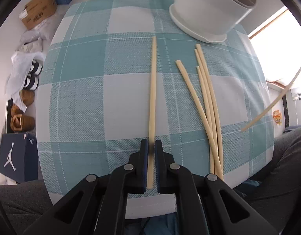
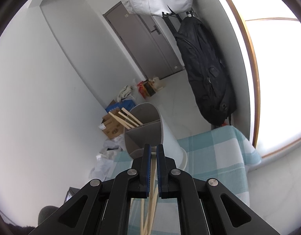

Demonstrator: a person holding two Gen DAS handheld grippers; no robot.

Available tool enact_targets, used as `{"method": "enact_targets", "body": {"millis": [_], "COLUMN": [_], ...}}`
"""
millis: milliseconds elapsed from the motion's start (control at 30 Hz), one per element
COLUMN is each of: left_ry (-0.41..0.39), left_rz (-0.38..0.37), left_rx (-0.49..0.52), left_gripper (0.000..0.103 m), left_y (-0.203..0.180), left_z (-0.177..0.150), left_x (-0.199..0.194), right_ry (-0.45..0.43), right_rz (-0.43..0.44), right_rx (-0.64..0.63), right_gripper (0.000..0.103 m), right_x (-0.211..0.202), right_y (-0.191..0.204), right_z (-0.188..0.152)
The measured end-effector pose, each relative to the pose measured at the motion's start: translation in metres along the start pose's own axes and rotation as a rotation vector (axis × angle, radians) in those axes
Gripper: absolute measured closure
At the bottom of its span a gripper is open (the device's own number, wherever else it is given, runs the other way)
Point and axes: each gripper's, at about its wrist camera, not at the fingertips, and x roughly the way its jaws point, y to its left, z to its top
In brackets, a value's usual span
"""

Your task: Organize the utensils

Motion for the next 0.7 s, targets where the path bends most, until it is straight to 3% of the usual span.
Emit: {"method": "enact_targets", "body": {"millis": [33, 167, 233, 433, 600, 633, 700], "left_ry": [-0.005, -0.078, -0.118, -0.162, -0.177, -0.176, -0.168], "left_rz": [-0.006, -0.01, 0.018, 0.15, 0.18, 0.178, 0.137], "left_rx": [-0.014, -0.03, -0.029, 0.038, 0.072, 0.075, 0.095], "left_gripper": [0.095, 0.069, 0.065, 0.065, 0.067, 0.071, 0.095], "left_y": [0.001, -0.005, -0.009, -0.022, -0.03, -0.028, -0.027], "left_z": [0.004, 0.026, 0.041, 0.067, 0.079, 0.078, 0.078], "left_x": [0.0, -0.005, -0.004, 0.008, 0.011, 0.011, 0.01], "right_ry": [0.001, 0.005, 0.007, 0.008, 0.012, 0.014, 0.016], "right_rz": [-0.001, -0.005, -0.01, -0.017, -0.015, -0.015, -0.017], "right_rx": [0.0, 0.004, 0.003, 0.014, 0.016, 0.015, 0.011], "right_gripper": [0.098, 0.098, 0.098, 0.098, 0.098, 0.098, 0.098], "right_x": [0.001, 0.004, 0.004, 0.005, 0.007, 0.008, 0.008], "right_y": [0.0, -0.001, -0.001, -0.004, -0.004, -0.004, -0.003], "right_z": [0.0, 0.0, 0.001, 0.001, 0.001, 0.001, 0.001]}}
